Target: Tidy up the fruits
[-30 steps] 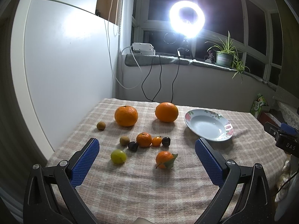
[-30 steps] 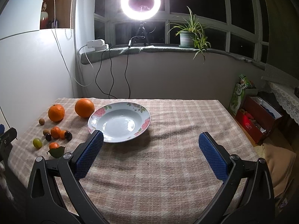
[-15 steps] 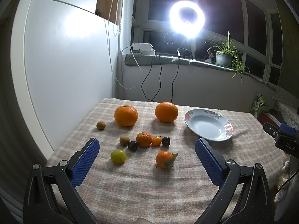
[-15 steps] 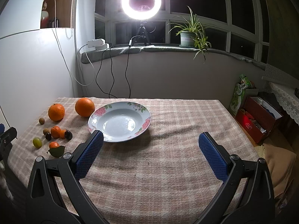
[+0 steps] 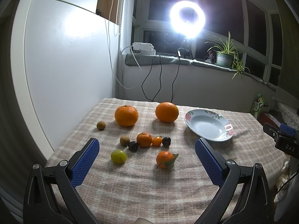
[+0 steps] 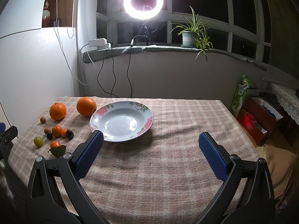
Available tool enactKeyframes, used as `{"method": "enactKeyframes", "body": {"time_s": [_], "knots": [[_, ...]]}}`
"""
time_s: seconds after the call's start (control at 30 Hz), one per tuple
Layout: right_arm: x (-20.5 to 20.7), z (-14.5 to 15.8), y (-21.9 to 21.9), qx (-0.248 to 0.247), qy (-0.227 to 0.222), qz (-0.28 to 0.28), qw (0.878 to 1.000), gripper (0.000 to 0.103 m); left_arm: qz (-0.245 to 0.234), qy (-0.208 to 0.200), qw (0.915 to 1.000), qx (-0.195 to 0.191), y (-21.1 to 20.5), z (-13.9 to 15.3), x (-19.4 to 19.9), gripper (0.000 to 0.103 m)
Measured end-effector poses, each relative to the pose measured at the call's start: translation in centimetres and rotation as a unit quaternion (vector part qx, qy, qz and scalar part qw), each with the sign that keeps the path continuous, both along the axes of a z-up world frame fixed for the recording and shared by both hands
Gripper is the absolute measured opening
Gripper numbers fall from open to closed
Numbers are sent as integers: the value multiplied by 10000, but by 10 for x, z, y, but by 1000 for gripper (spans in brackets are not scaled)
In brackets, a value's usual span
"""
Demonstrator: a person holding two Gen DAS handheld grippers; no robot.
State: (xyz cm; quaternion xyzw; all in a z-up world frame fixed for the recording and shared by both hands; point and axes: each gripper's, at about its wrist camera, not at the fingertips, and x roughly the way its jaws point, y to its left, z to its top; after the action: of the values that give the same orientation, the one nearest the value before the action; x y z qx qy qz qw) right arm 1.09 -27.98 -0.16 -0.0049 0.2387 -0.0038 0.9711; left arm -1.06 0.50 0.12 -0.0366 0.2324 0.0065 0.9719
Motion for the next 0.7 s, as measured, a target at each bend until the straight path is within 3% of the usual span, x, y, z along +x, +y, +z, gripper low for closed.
{"method": "enactKeyframes", "body": {"time_s": [0.57,0.7], "knots": [[10,-7,4,8,118,149,9998,103,53,85,9999,-46,9,-6,7,102],[14,-11,7,53,181,411,9990,103,107,140,9998,-113,18,-11,10,102]]}}
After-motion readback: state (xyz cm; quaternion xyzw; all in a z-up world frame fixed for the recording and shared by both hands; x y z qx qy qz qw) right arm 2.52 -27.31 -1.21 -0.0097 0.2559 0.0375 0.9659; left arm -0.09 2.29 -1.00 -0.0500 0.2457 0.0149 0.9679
